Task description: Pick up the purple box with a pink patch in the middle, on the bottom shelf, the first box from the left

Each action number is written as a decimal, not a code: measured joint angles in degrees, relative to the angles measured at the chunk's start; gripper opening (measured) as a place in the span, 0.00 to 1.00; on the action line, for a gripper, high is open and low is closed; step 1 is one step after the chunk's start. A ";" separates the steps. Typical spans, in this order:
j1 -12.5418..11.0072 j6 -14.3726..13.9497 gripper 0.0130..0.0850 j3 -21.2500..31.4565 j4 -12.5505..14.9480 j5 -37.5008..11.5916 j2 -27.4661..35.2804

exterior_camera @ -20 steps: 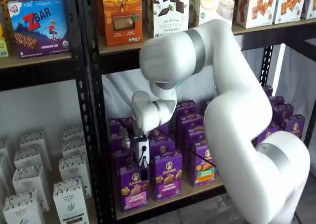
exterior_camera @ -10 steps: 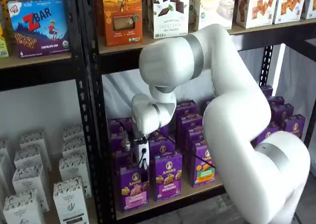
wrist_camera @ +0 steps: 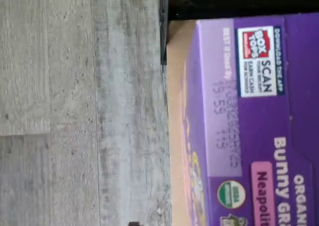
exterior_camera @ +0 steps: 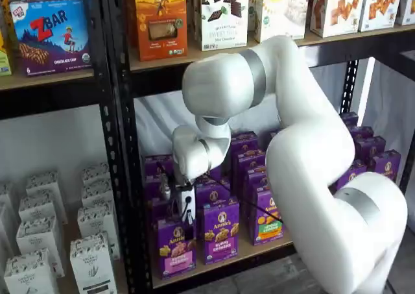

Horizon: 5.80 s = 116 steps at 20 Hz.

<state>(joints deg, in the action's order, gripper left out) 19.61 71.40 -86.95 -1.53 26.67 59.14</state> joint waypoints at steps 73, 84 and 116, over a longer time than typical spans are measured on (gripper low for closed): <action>-0.08 0.12 0.28 2.30 -0.01 -2.92 -0.61; -0.05 -1.28 0.22 2.50 1.53 -3.34 -0.70; 0.43 -8.76 0.22 30.46 9.19 -5.05 -26.33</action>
<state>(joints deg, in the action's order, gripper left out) 20.04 62.64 -56.50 7.67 21.63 32.80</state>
